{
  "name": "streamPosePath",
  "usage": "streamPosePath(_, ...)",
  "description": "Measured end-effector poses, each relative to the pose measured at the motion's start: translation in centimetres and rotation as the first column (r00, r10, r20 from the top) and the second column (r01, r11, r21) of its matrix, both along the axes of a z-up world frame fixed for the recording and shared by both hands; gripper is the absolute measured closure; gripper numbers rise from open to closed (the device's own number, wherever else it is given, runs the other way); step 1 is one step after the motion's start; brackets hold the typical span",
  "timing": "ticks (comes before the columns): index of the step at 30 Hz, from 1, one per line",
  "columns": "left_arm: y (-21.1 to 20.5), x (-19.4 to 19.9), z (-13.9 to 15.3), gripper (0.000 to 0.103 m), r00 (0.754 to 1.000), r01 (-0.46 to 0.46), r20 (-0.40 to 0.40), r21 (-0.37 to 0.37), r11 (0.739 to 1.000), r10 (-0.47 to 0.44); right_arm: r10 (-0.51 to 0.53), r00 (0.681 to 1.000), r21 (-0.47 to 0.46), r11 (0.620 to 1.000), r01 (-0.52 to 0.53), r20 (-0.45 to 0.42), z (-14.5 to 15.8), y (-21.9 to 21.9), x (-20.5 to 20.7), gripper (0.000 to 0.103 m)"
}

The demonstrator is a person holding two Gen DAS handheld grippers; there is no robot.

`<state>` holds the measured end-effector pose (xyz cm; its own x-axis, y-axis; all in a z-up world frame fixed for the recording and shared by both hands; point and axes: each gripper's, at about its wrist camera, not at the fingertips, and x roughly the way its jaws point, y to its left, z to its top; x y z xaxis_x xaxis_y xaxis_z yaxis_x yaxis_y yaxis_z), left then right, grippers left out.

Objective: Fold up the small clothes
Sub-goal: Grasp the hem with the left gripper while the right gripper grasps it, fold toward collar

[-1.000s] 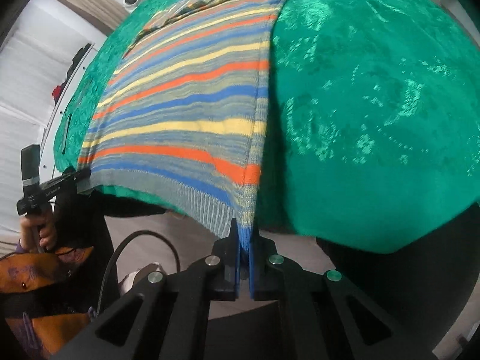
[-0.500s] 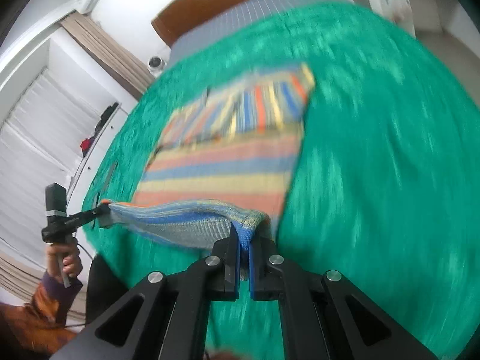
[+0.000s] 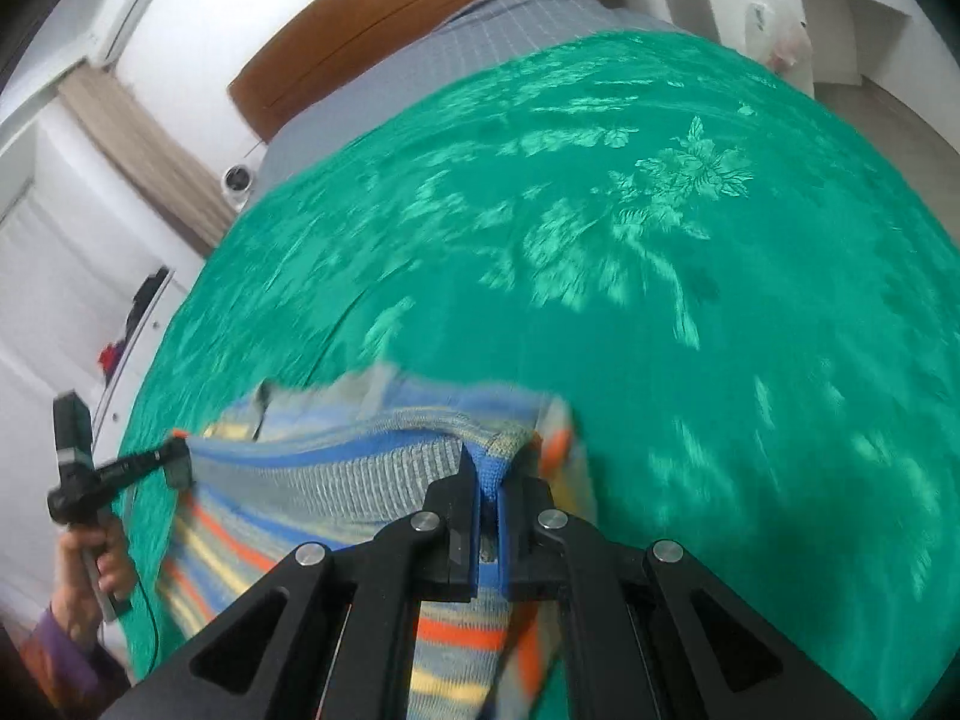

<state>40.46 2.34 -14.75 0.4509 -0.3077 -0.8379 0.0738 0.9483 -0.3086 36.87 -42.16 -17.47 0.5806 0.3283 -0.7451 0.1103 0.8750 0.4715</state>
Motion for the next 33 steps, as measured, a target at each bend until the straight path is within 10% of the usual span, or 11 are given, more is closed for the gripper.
streamPosePath(2,0.1,1.9,-0.9,0.079,0.999,-0.041,-0.025,0.006,0.999,0.041,-0.029,0.999,0.041,0.999,0.029,-0.021,-1.6,-0.7,1.4,0.095)
streamPosePath(4,1.1,2.3,-0.5,0.039,0.996,-0.087,-0.011,-0.012,0.996,0.087,-0.085,0.996,0.036,0.996,0.086,-0.028,-2.2,-1.3,1.4,0.087)
streamPosePath(7,3.2,1.1,1.6,0.018,0.987,-0.14,0.068,-0.052,0.989,0.144,-0.13,0.991,-0.013,0.991,0.131,0.021,-0.7,-2.0,0.1,0.069)
streamPosePath(13,2.0,-2.2,2.9,0.018,0.991,0.128,0.02,0.051,0.99,-0.129,0.192,0.98,0.006,0.981,-0.192,-0.06,2.0,2.3,-1.0,0.064)
streamPosePath(17,-2.8,-2.8,-0.4,0.018,0.924,0.367,-0.151,0.082,0.927,-0.352,0.313,0.913,0.036,0.949,-0.314,-0.261,-1.4,6.3,2.0,0.061)
streamPosePath(20,-4.7,-0.4,-0.4,0.018,0.956,0.292,-0.077,0.156,0.944,-0.283,0.214,0.971,0.009,0.977,-0.214,-0.108,-0.9,6.9,5.2,0.061)
streamPosePath(24,-0.8,2.1,3.3,0.015,0.998,0.035,0.045,-0.046,0.998,-0.033,0.06,0.991,0.026,0.998,-0.064,0.121,2.9,5.7,5.0,0.061)
streamPosePath(33,4.2,-6.7,1.6,0.013,0.993,0.115,-0.006,0.019,0.993,-0.115,0.261,0.965,-0.072,0.963,-0.26,0.003,3.3,5.4,-6.8,0.046)
